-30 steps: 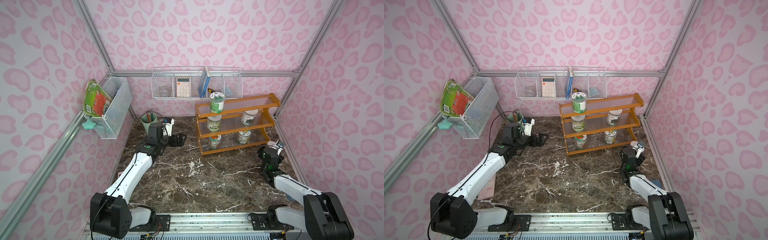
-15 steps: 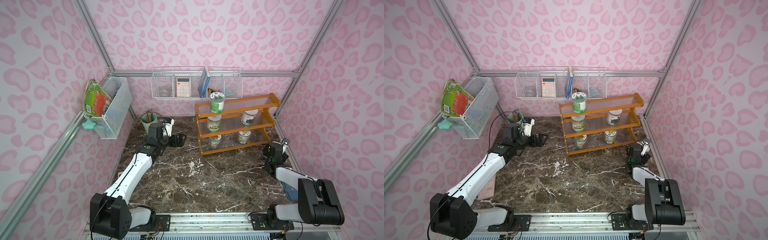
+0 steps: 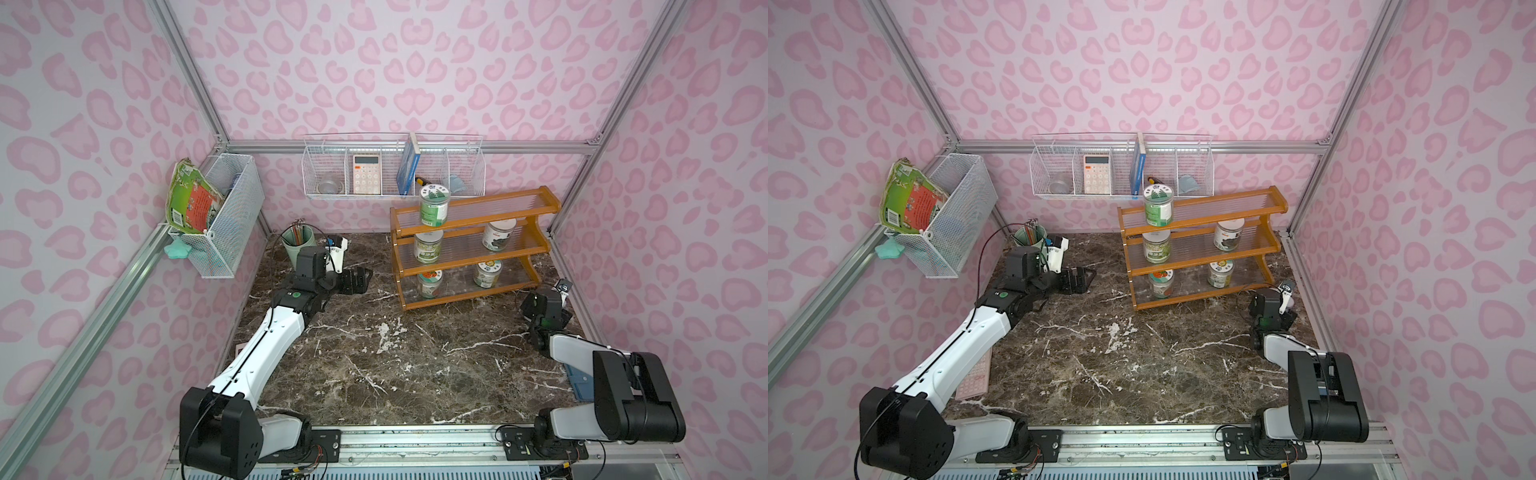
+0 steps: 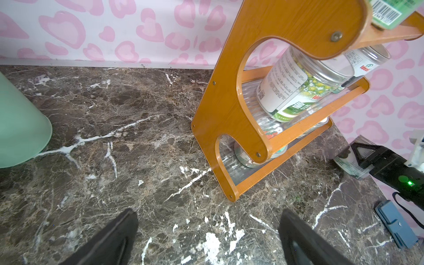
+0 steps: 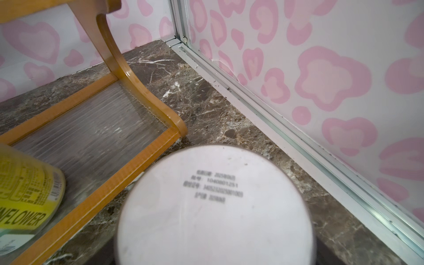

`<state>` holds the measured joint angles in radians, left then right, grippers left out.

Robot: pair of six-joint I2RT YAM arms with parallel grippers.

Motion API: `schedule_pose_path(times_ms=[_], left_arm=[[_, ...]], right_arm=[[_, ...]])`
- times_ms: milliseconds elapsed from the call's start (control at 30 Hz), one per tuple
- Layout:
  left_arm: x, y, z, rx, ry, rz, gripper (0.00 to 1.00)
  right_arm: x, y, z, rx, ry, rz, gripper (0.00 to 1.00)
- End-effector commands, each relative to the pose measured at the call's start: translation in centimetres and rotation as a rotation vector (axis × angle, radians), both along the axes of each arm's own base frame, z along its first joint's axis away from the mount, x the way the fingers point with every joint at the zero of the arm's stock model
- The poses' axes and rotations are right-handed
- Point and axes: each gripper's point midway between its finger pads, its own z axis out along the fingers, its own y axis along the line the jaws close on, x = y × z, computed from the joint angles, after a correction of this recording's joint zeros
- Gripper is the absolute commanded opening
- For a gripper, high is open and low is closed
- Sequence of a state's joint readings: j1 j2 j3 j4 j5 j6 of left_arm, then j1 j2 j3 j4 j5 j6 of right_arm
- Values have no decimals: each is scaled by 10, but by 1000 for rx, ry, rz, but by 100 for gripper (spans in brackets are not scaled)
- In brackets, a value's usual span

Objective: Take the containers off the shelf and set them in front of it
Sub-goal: Place the container at the center of the board.

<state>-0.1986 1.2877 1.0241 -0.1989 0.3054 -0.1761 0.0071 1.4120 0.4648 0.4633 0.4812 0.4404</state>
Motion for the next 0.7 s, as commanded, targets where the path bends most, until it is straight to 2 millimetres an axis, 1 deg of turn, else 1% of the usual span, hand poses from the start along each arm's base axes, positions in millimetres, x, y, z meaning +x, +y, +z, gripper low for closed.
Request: schedule_pose_path(times_ms=[0,67,167,433,533,667], left_arm=[[2,0,6,8,-35,-4,99],[1,0,6,8,-32,-4,99],[1,1,6,10,-34,-3,99],[1,1,8,10,-39,-1,99],[0,1,7,11,-38,-1,99],[0,1,7,8,-33,-3,99]], right_arm=[[-5,4,-6,-10,31,16,83],[-5,6,-3,-21,29,18,88],[-5,8,-1,-36,29,21,92],[-4,10,9,-50,21,28,98],[-2,12,20,-62,-2,31,99],[1,16,43,-79,-42,35,99]])
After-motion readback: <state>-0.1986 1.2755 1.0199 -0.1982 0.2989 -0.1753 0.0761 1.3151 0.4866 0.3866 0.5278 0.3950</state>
